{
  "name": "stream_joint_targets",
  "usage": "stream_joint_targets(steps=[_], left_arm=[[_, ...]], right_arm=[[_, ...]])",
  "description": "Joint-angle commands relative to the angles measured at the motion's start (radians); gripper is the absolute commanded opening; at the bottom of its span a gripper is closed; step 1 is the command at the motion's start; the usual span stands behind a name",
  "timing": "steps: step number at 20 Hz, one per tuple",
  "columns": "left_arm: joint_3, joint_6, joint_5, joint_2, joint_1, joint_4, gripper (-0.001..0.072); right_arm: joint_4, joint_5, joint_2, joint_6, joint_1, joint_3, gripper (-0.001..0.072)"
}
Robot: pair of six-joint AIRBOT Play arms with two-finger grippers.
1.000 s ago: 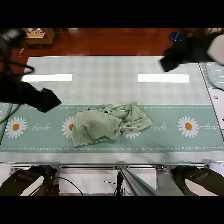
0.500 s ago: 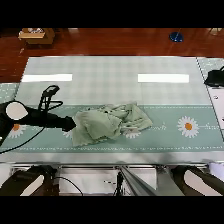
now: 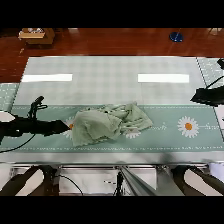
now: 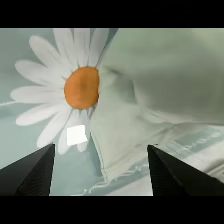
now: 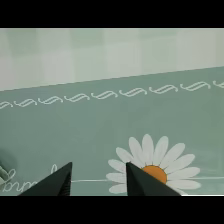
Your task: Fold the shirts.
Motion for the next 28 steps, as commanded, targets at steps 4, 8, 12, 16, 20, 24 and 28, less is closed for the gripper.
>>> stream_joint_targets(steps=[4,8,12,16,20,24,28], left_arm=[[-0.016,0.138,0.031,-0.264,-0.041,-0.249,0.0677],[0.009,0.084,0.075,-0.426,-0.104,-0.249,0.0419],[0.018,0.069,0.074,-0.439,-0.087,-0.232,0.0175],[0.018,0.068,0.024,-0.438,-0.064,-0.212,0.0022],[0.018,0.071,-0.025,-0.438,-0.064,-0.214,0.0022],[0.018,0.071,-0.049,-0.438,-0.064,-0.226,0.0022],[0.018,0.074,-0.054,-0.438,-0.064,-0.226,0.0022]], right_arm=[[0.091,-0.014,0.000,-0.011,-0.003,-0.019,0.0405],[0.109,-0.008,0.000,-0.011,-0.003,-0.019,0.0405],[0.109,-0.005,0.000,-0.011,-0.003,-0.019,0.0404],[0.072,0.003,0.000,-0.018,-0.003,-0.019,0.0401],[0.209,-0.022,-0.048,-0.045,-0.003,-0.085,0.0409],[0.476,-0.019,-0.179,-0.172,-0.001,-0.193,0.0481],[0.467,-0.023,-0.259,-0.211,0.047,-0.245,0.0480]])
